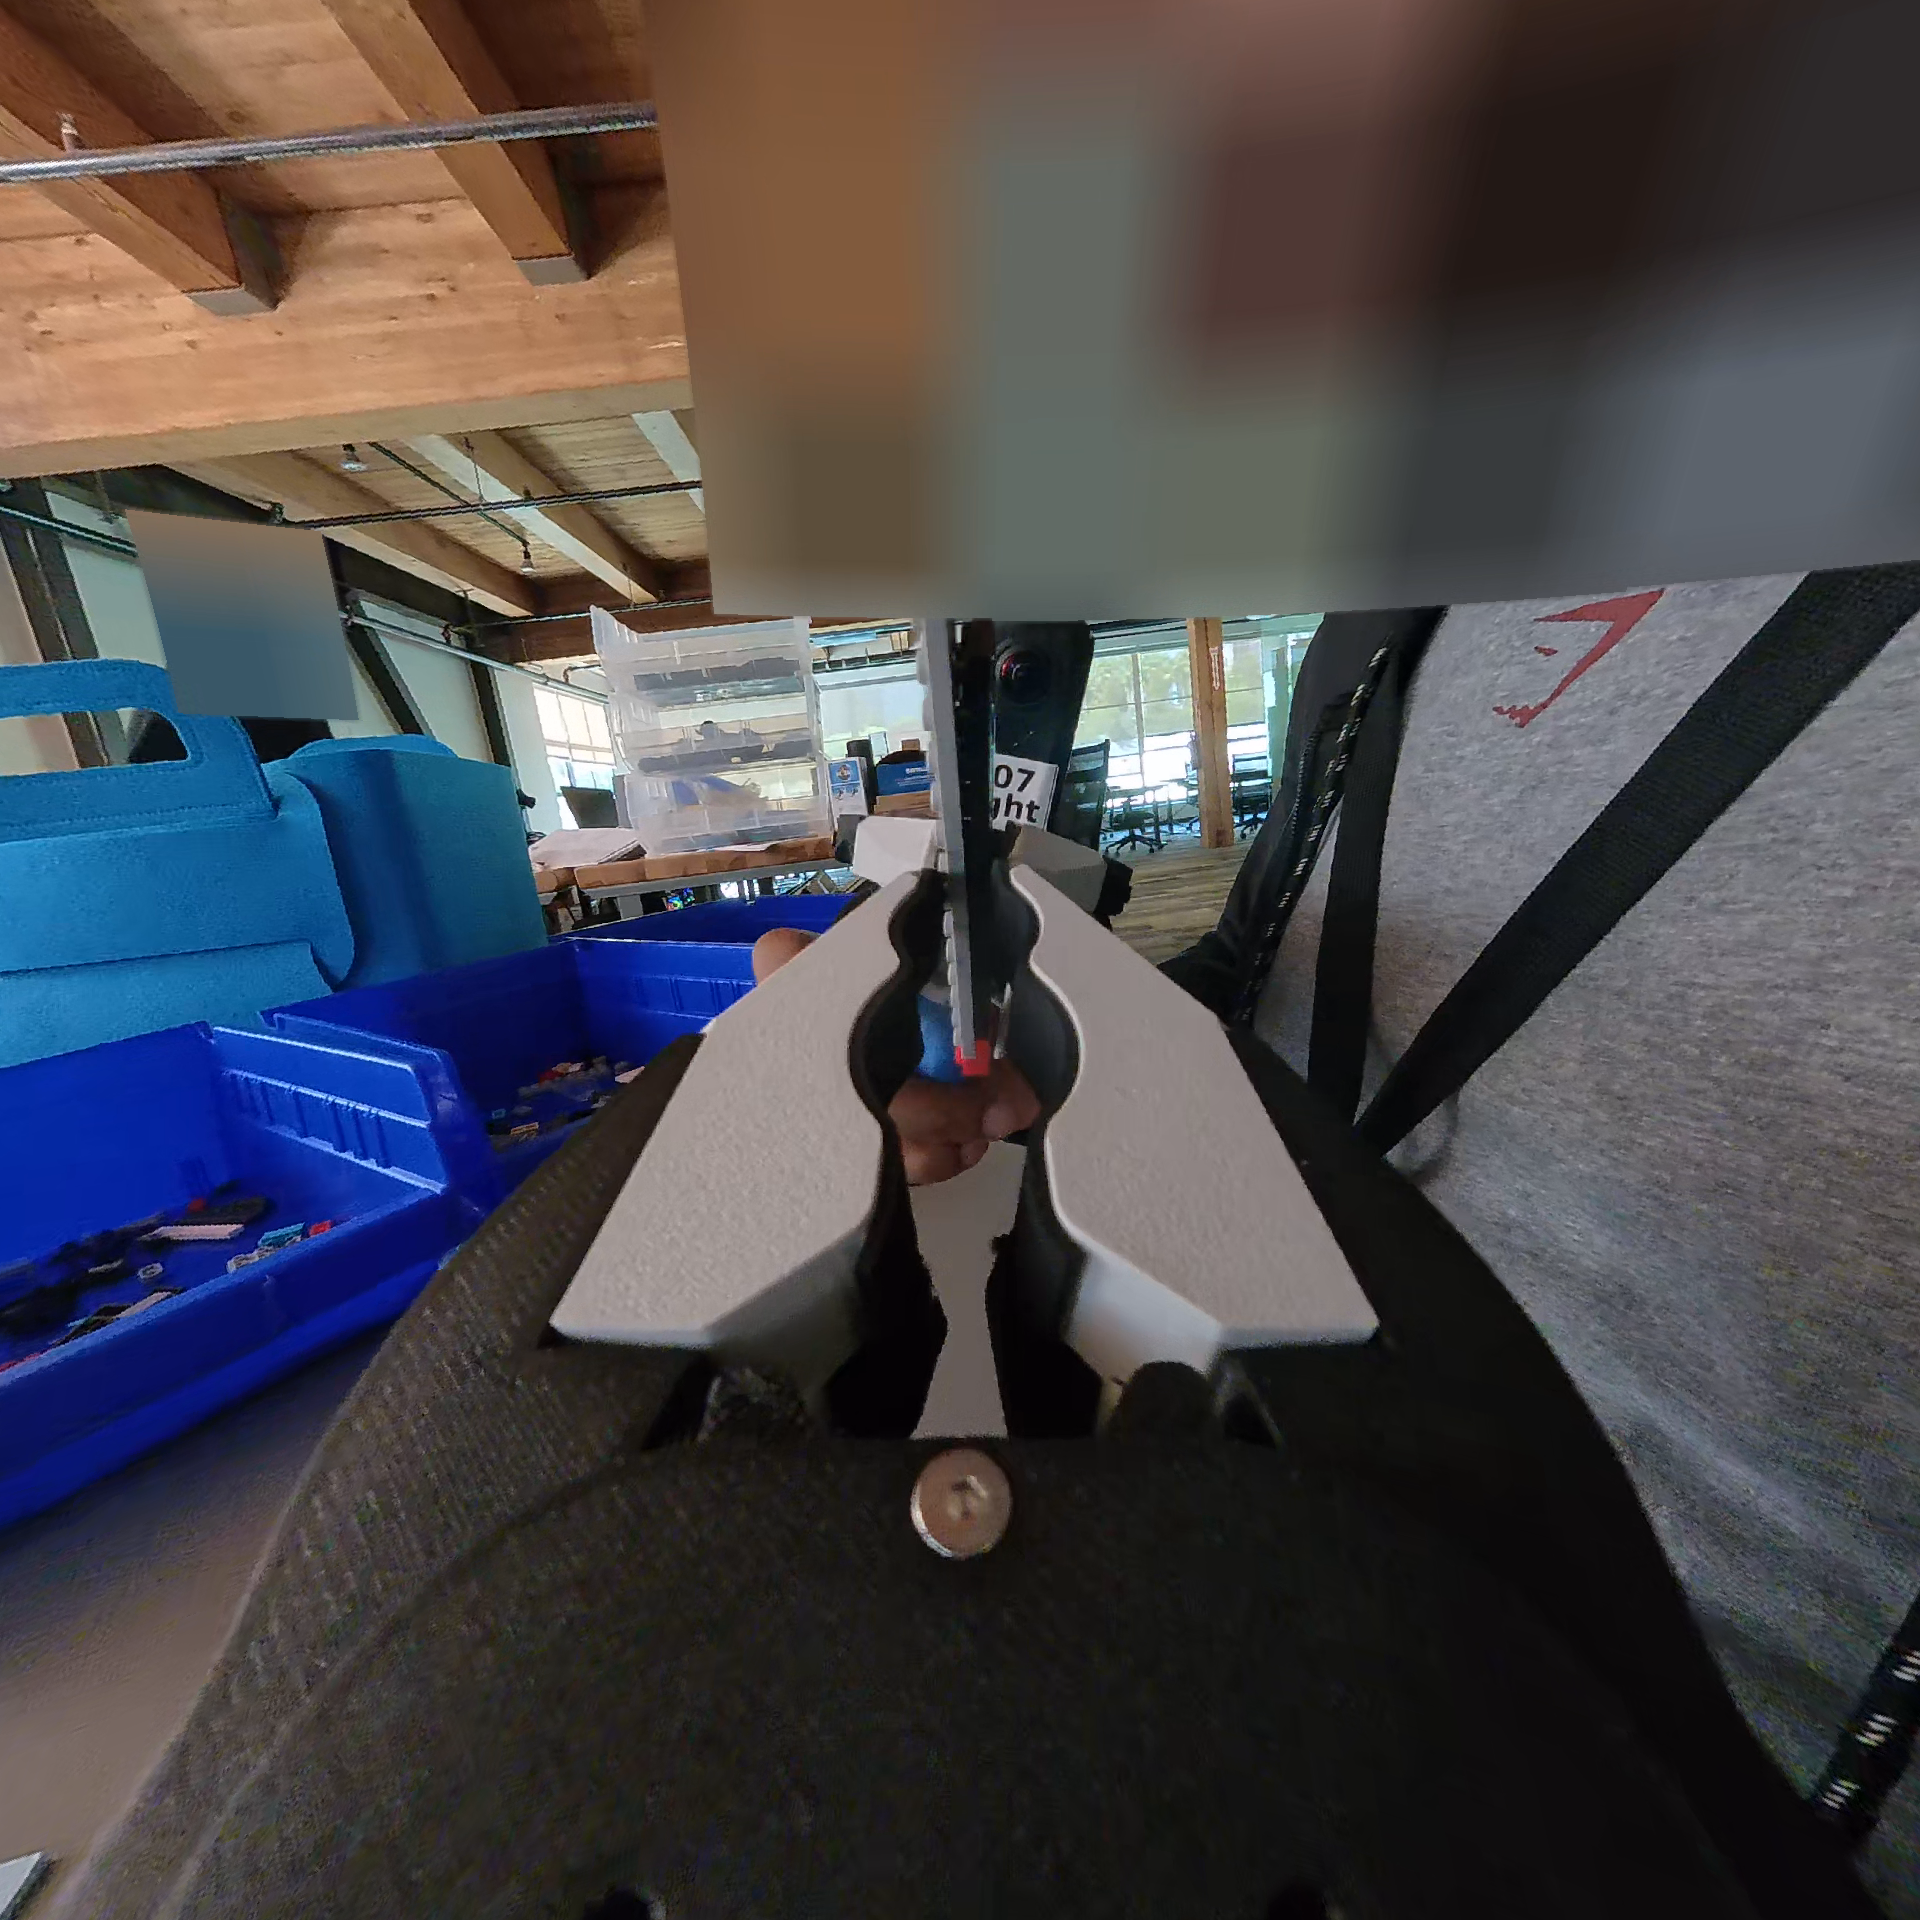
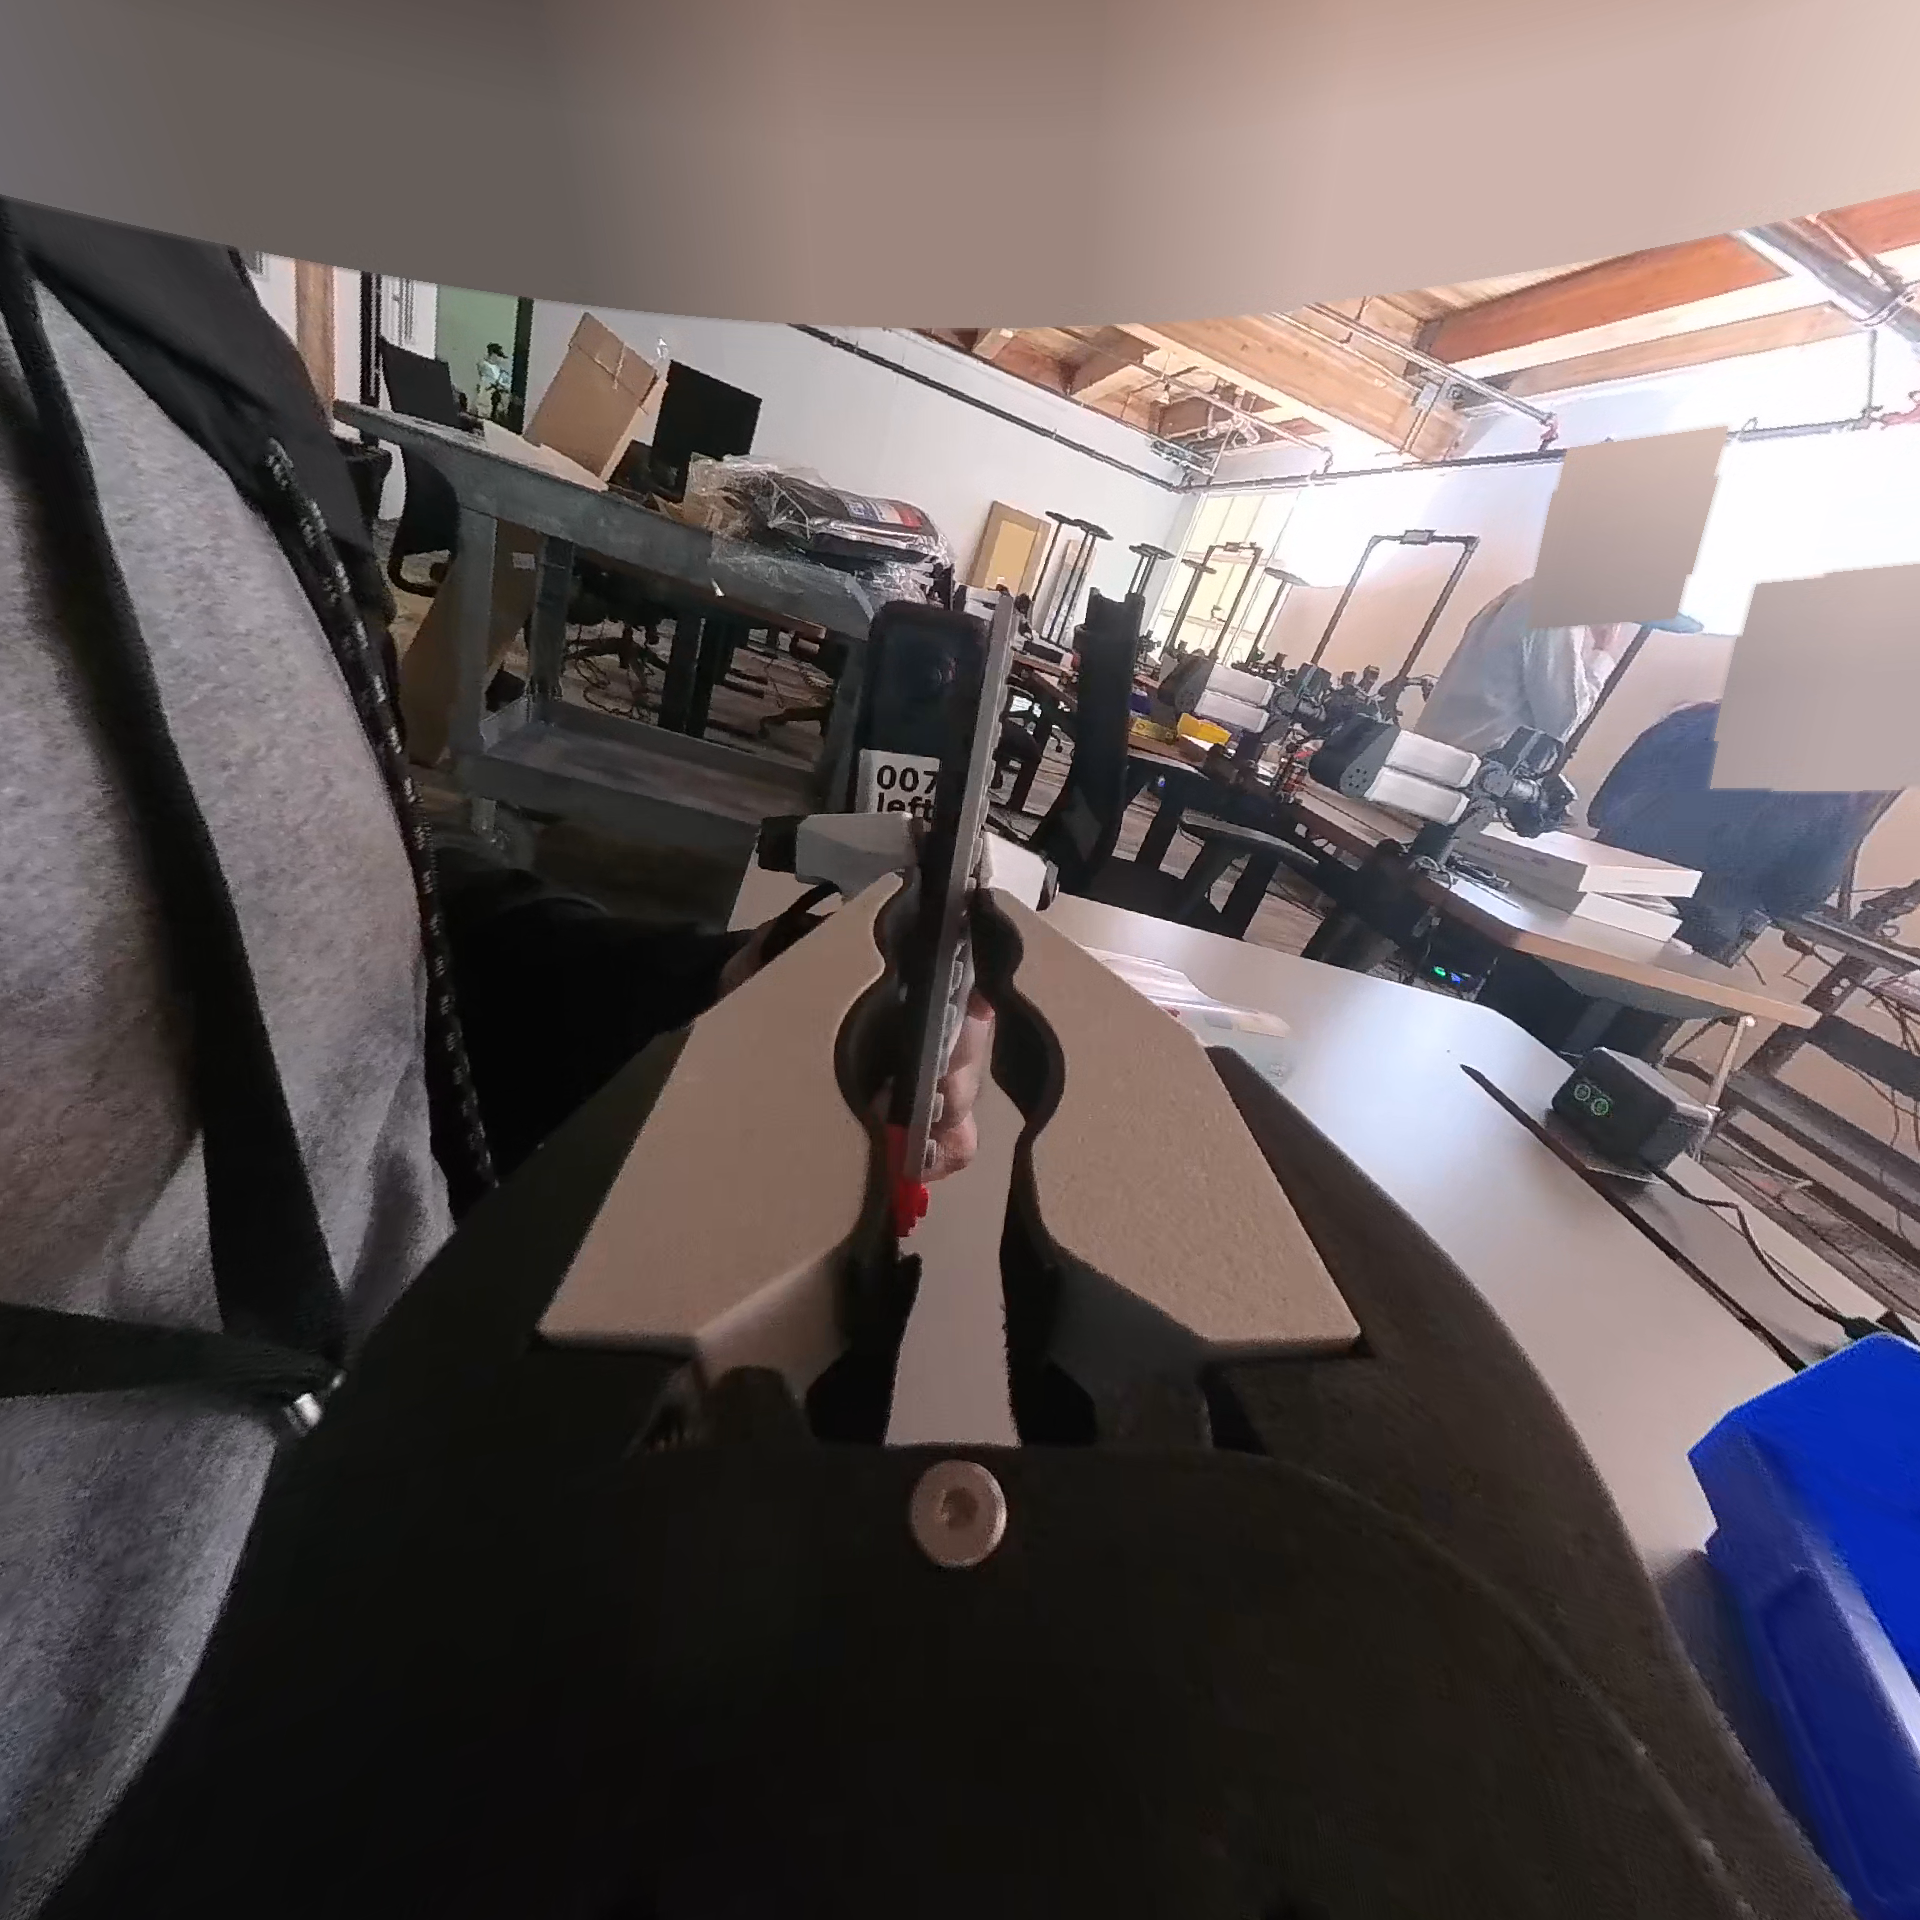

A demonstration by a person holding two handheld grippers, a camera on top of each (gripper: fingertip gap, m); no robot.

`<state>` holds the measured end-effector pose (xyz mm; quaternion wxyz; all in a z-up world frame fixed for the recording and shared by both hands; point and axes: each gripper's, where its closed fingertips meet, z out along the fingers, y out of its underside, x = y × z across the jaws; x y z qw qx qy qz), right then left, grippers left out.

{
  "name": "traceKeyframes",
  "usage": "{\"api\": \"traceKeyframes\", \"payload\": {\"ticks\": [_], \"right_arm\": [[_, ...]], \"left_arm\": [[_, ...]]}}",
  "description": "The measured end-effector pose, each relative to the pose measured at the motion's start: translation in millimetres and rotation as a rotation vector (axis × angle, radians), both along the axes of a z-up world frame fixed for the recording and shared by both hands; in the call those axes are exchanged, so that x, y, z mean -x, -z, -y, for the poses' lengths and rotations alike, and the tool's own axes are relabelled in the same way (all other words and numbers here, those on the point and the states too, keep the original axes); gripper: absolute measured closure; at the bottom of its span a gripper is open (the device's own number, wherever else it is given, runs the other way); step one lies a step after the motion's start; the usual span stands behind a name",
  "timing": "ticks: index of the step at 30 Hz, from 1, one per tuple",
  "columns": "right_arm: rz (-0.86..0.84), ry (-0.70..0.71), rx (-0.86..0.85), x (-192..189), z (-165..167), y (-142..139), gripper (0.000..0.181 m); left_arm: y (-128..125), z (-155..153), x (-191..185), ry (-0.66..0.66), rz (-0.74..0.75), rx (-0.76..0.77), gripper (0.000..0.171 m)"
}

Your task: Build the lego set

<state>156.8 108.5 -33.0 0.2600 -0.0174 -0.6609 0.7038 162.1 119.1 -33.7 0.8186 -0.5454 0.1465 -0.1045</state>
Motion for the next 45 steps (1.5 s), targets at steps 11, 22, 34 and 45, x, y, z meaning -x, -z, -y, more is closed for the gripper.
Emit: {"api": "traceKeyframes", "payload": {"ticks": [11,22,34,45], "right_arm": [[0.007,0.005,-0.031,2,-1,4,0.17],[0.009,-0.005,-0.015,0,-2,1,0.162],[0.005,-0.003,-0.005,-1,1,-2,0.169],[-0.003,0.01,-0.032,0,-1,2,0.17]], "left_arm": [[4,-1,0,-0.023,-0.03,0.036,0.165],[4,-3,2,-0.029,-0.016,0.032,0.164],[8,-6,-3,-0.02,-0.042,0.047,0.164],[12,-9,-2,-0.027,-0.053,0.075,0.164]]}}
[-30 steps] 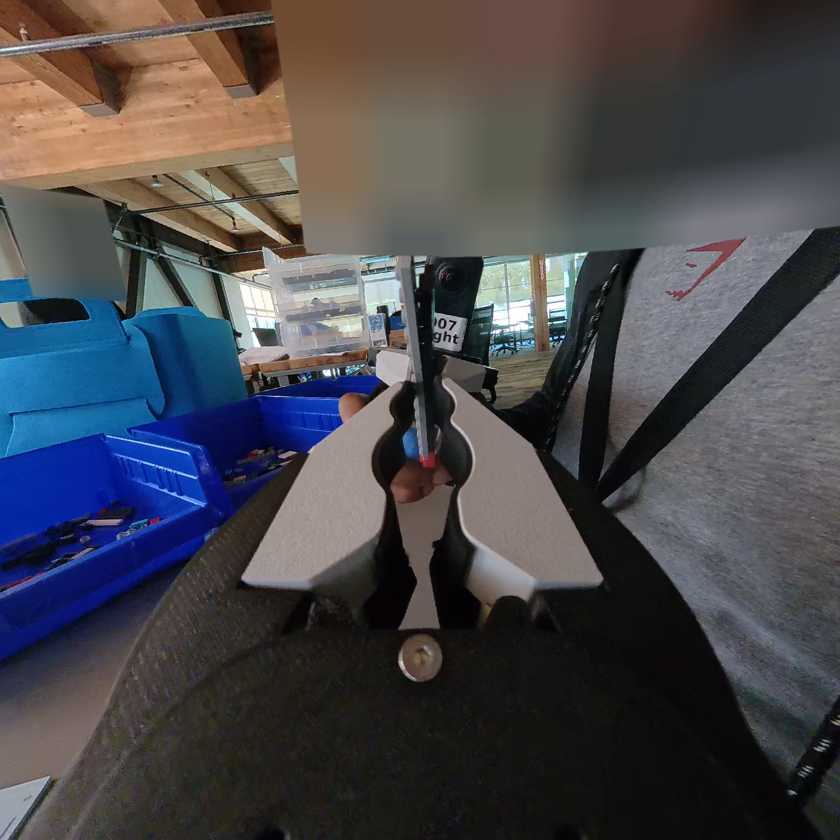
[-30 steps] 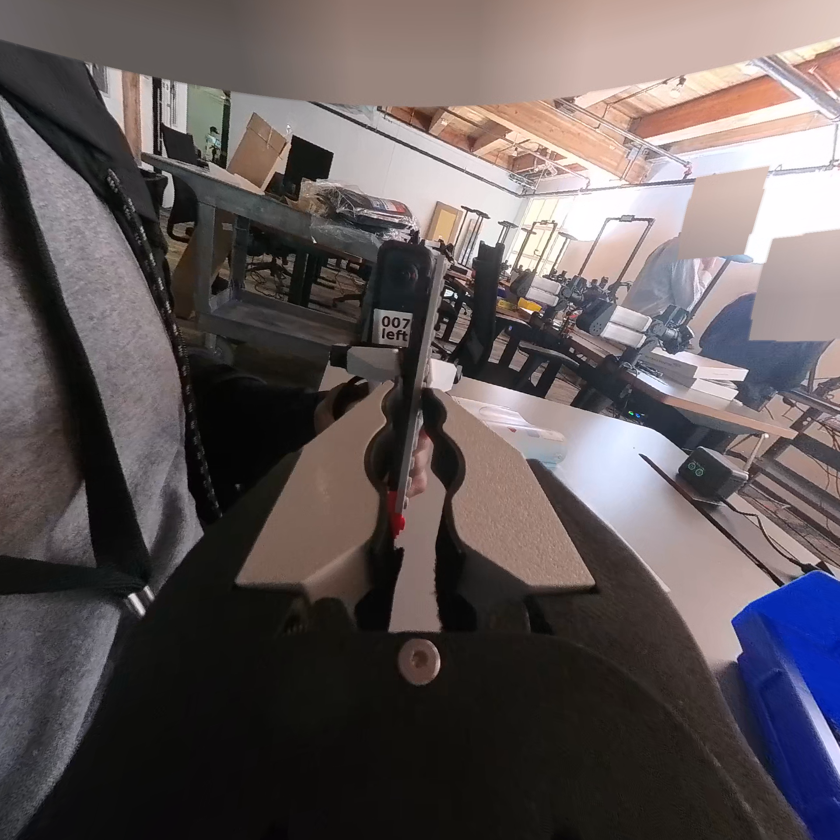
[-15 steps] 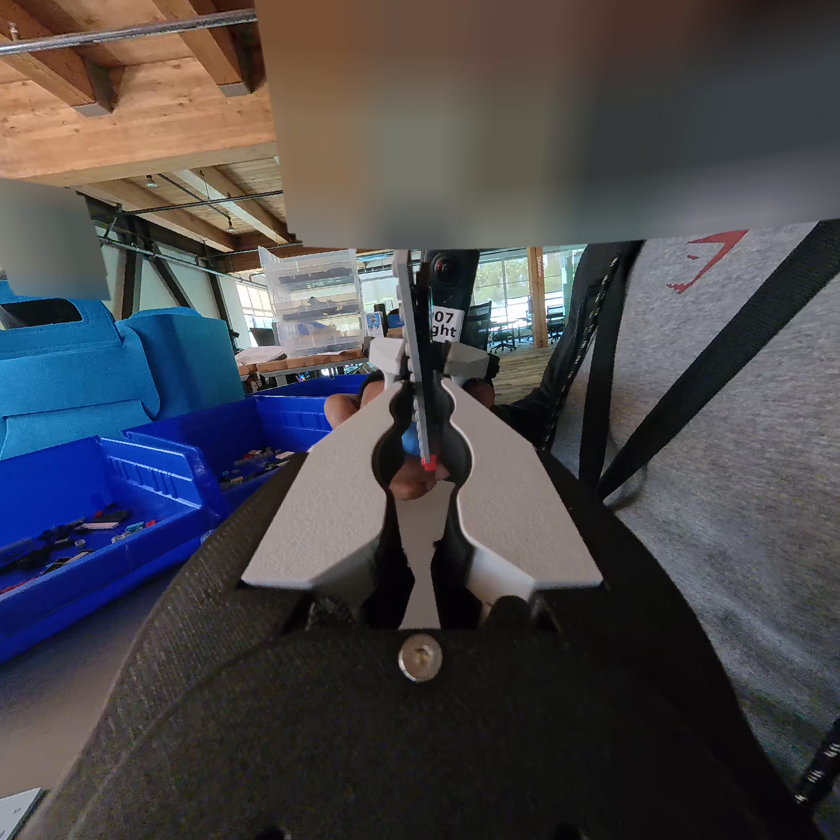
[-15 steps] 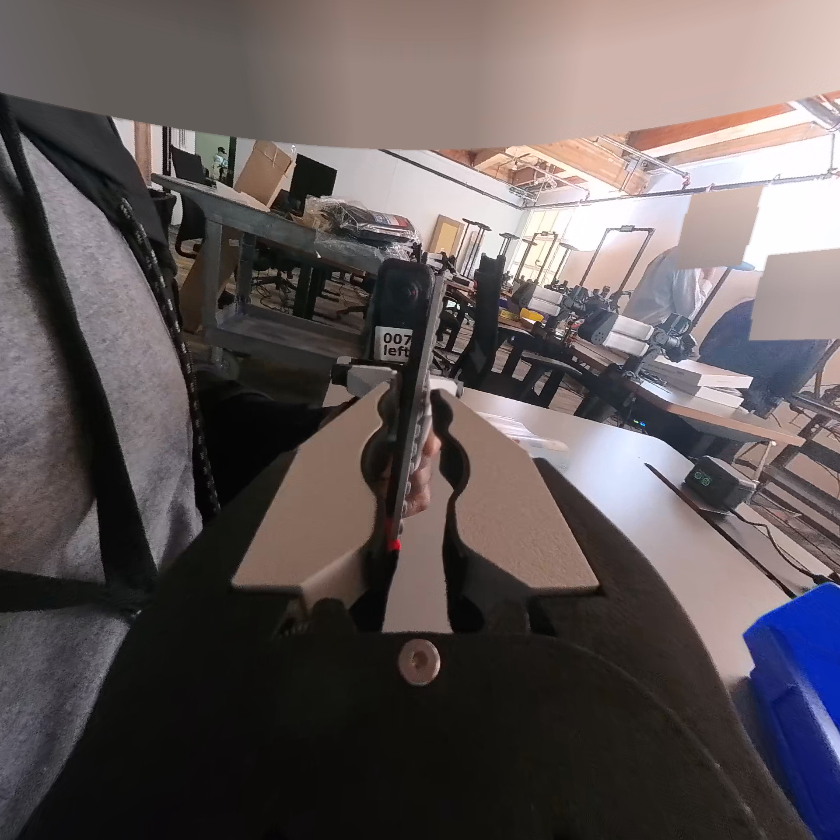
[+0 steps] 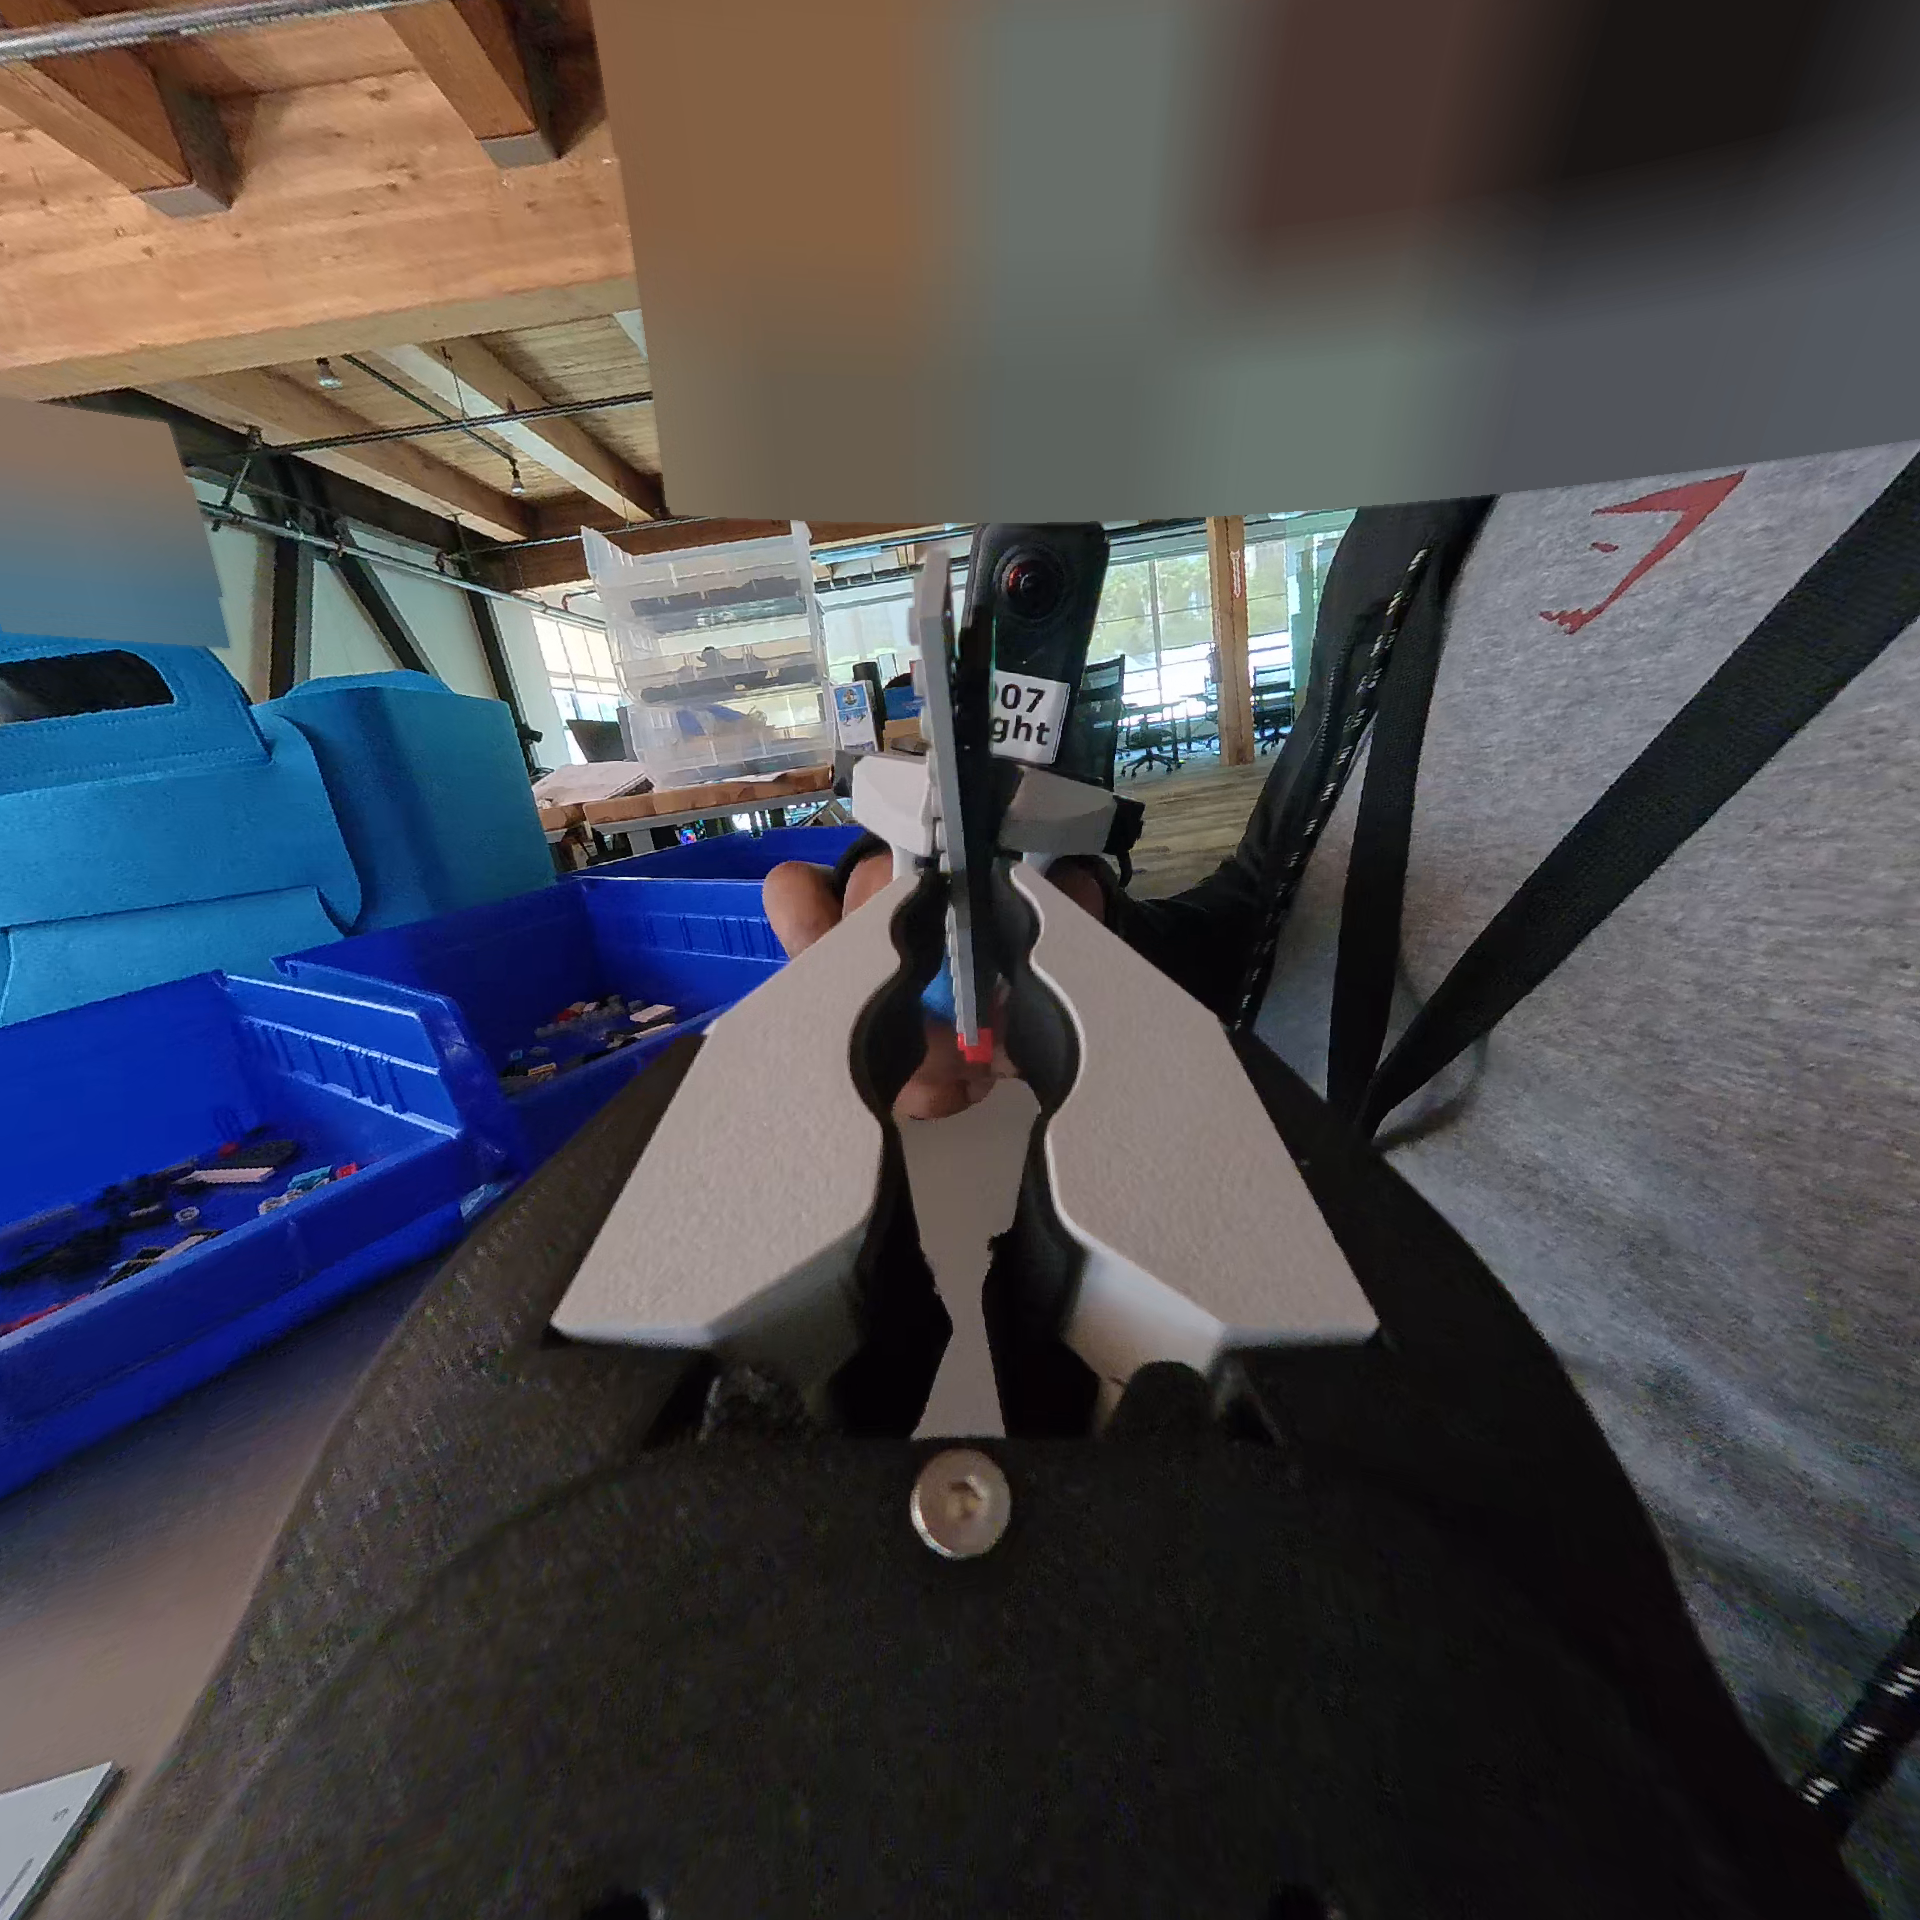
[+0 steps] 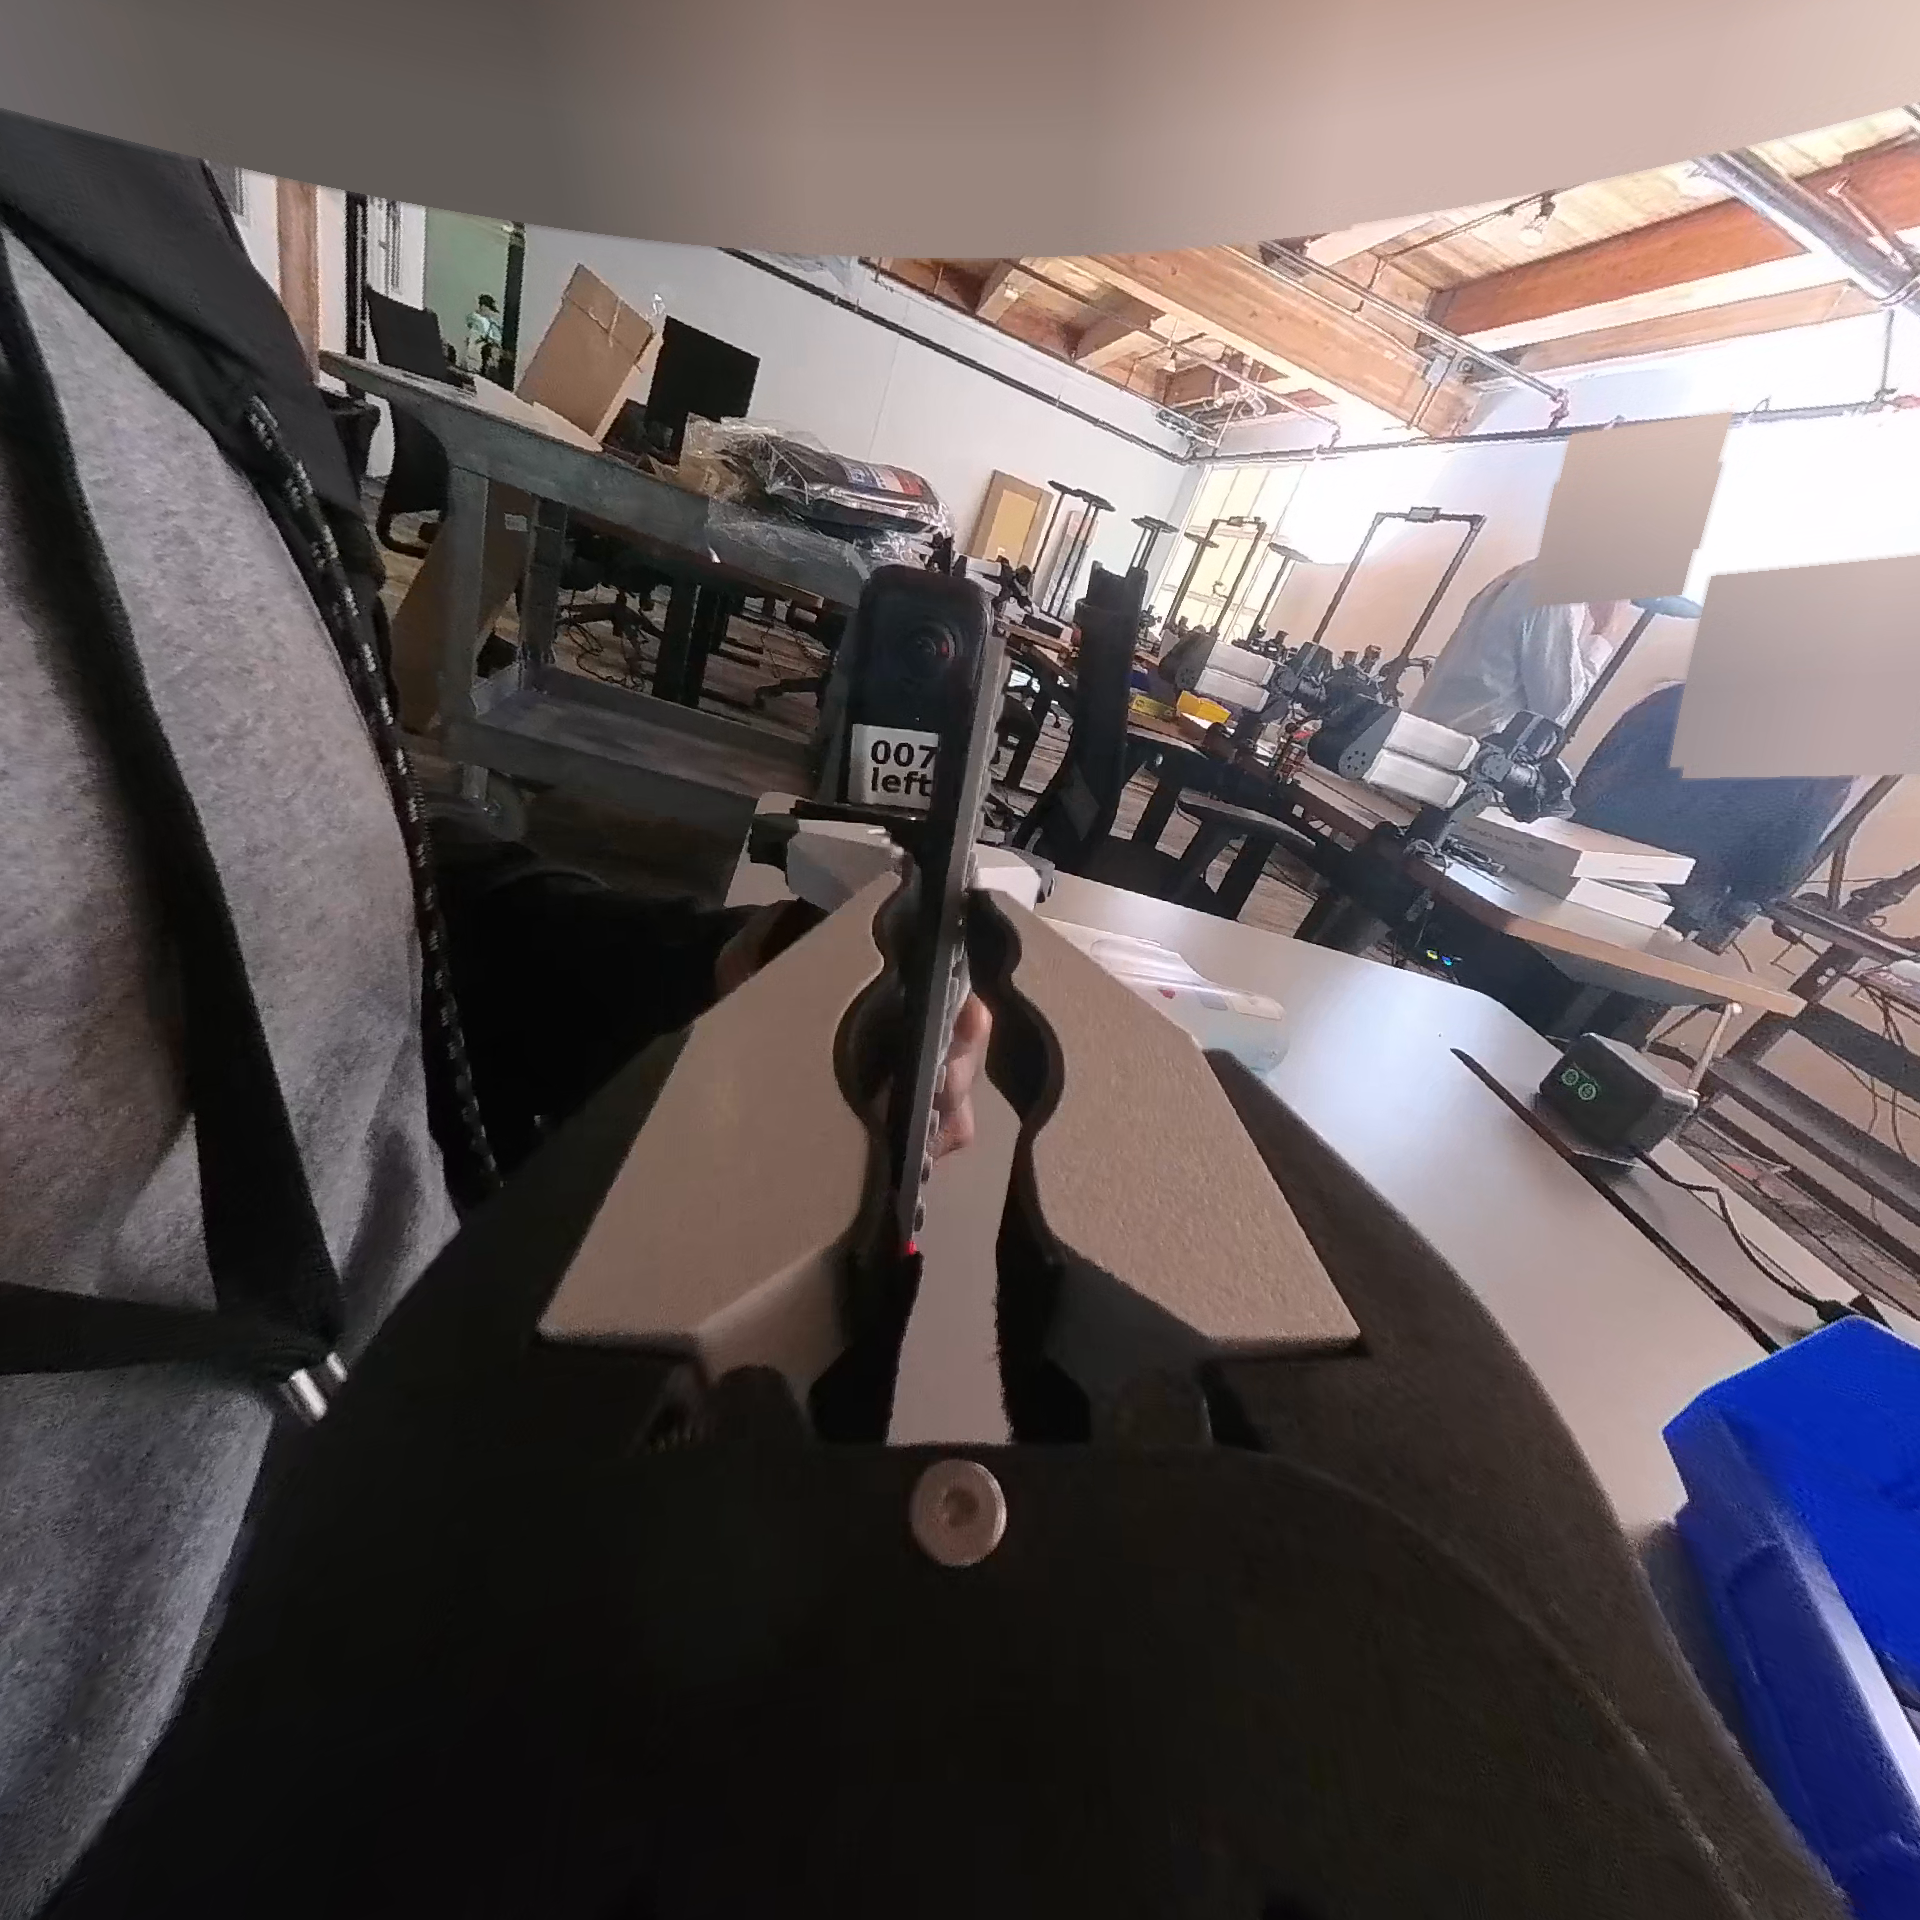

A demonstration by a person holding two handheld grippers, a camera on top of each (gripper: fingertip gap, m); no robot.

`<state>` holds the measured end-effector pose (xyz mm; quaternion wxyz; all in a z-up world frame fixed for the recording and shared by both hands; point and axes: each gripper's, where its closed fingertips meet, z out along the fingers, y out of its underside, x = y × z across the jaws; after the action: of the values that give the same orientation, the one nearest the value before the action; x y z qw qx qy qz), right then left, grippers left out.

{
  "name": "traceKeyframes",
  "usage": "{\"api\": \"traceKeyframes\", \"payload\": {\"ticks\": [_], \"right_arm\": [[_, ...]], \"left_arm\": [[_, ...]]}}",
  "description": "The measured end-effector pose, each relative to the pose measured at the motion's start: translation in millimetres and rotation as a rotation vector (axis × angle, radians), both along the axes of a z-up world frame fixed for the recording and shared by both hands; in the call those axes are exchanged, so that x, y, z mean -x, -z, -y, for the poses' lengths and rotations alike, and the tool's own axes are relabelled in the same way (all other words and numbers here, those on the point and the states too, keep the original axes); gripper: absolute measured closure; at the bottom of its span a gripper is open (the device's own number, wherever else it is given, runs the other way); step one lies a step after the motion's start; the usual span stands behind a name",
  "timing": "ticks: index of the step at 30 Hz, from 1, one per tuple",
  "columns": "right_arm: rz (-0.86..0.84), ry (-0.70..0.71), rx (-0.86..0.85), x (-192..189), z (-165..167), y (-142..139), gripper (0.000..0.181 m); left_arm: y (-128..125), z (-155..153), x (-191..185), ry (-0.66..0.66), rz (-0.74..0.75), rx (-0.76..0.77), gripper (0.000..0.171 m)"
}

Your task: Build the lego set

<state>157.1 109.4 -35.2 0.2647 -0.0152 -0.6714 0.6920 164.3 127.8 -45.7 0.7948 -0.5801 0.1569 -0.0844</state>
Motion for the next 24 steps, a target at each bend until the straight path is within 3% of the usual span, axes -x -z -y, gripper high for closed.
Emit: {"api": "traceKeyframes", "payload": {"ticks": [7,11,13,18,24], "right_arm": [[-0.007,0.016,-0.012,1,-3,2,0.171],[-0.03,0.044,-0.032,3,-6,2,0.171],[-0.033,0.048,-0.041,3,-8,3,0.17],[-0.024,0.045,-0.017,2,-14,4,0.17],[-0.017,0.044,-0.02,4,-13,7,0.17]], "left_arm": [[1,-3,1,-0.003,0.016,0.019,0.164],[0,-4,2,0.045,0.113,0.037,0.162],[-5,0,6,0.052,0.155,0.022,0.14],[-13,7,9,0.031,0.138,0.006,0.14],[-8,4,7,0.029,0.124,0.007,0.157]]}}
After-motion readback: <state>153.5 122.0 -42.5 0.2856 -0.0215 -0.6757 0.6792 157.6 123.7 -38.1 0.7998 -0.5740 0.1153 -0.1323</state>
